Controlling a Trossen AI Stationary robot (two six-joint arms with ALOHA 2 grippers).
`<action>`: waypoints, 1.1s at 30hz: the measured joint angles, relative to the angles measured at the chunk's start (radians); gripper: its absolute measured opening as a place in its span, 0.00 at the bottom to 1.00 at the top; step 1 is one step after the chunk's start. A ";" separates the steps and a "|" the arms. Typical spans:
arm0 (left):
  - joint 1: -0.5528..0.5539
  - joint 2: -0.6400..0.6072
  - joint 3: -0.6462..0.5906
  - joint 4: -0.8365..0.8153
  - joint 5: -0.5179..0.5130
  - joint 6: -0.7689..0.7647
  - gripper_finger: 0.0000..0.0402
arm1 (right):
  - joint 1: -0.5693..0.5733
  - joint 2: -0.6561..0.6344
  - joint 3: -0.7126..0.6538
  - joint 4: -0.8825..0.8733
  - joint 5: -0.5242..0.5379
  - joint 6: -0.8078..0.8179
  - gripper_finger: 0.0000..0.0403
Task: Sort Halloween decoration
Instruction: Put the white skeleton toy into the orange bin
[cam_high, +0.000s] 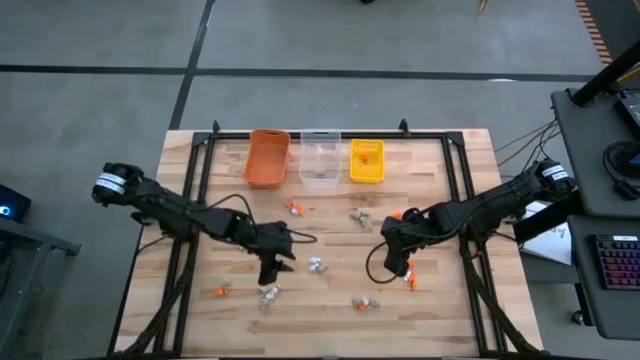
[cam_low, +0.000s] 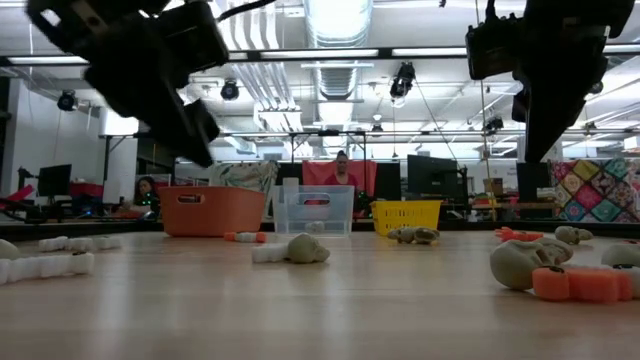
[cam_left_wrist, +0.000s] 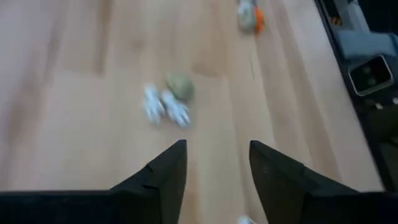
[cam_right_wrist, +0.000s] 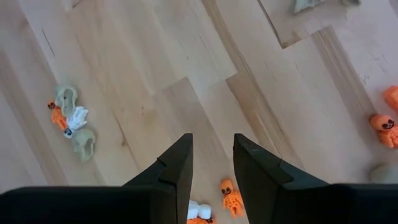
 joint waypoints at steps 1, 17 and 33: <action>-0.011 0.001 0.000 -0.014 0.000 -0.029 0.43 | 0.000 0.000 0.000 0.000 -0.001 -0.007 0.25; -0.224 0.002 0.081 -0.195 -0.165 -0.447 0.47 | 0.000 0.000 0.000 0.000 0.000 -0.029 0.25; -0.393 0.070 0.108 -0.253 -0.475 -0.557 0.47 | 0.000 0.000 0.000 0.000 0.007 -0.077 0.25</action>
